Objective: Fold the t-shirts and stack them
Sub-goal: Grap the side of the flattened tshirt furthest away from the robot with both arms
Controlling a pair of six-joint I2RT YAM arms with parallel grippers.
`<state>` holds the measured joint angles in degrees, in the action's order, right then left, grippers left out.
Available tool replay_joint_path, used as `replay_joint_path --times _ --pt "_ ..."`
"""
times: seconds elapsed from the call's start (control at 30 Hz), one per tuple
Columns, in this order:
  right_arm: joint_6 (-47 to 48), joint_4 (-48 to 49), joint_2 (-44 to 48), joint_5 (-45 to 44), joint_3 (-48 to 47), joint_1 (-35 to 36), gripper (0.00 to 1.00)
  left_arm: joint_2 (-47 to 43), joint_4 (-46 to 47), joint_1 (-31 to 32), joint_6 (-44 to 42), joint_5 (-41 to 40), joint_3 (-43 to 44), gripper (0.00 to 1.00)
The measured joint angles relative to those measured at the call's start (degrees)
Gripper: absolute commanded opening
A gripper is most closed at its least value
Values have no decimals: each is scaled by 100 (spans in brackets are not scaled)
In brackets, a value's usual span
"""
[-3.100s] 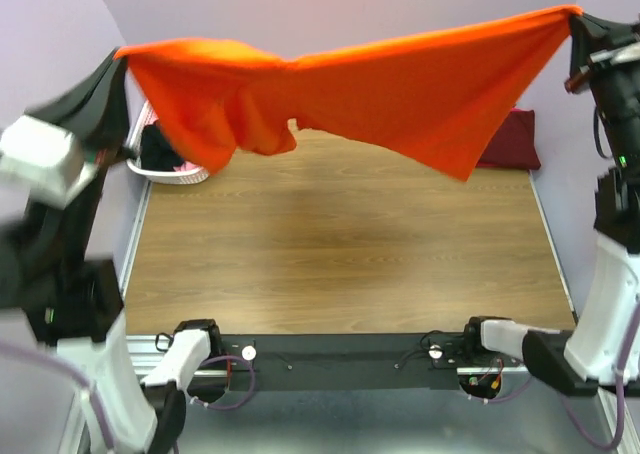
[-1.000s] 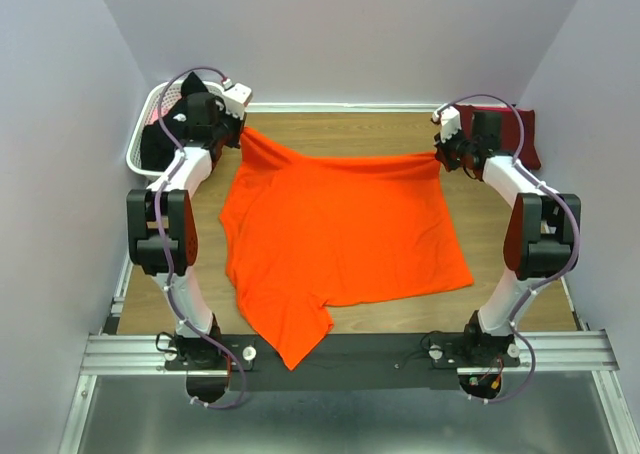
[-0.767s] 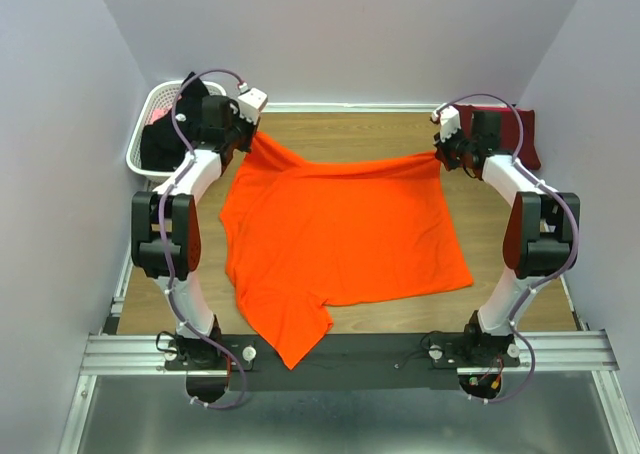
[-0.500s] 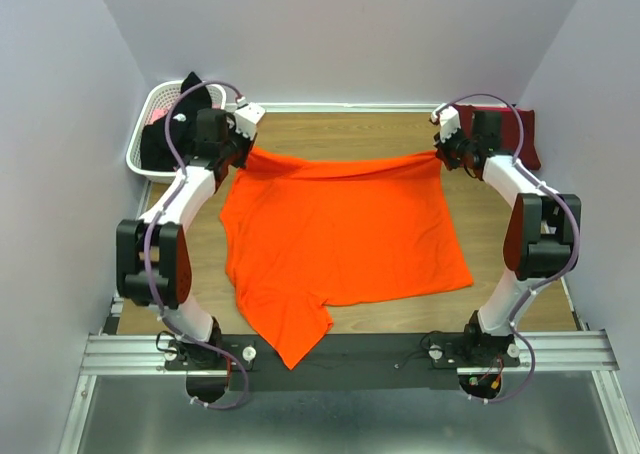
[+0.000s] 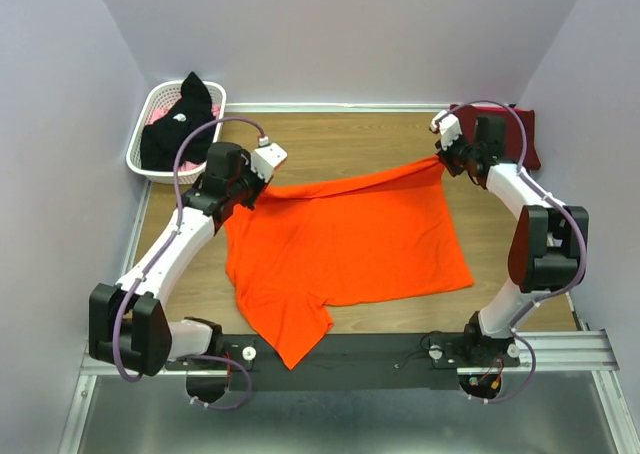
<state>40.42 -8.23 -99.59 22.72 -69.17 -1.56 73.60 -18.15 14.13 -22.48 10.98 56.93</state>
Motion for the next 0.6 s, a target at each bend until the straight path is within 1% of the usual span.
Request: replay_joint_path --times 0.1,0.23,0.4,0.6 --pt "155 0 170 -17 146 -17 1 -127 -304 238 -114 -98 -236 0" --pt "361 -7 229 -35 341 -68 1 -133 -619 354 -258 -229 -509 0" --pt "592 -61 227 -90 645 -70 1 -131 -866 352 -402 -400 -804 0" --pt "695 -144 225 -146 684 -76 1 -127 -949 352 -439 -509 -765 0"
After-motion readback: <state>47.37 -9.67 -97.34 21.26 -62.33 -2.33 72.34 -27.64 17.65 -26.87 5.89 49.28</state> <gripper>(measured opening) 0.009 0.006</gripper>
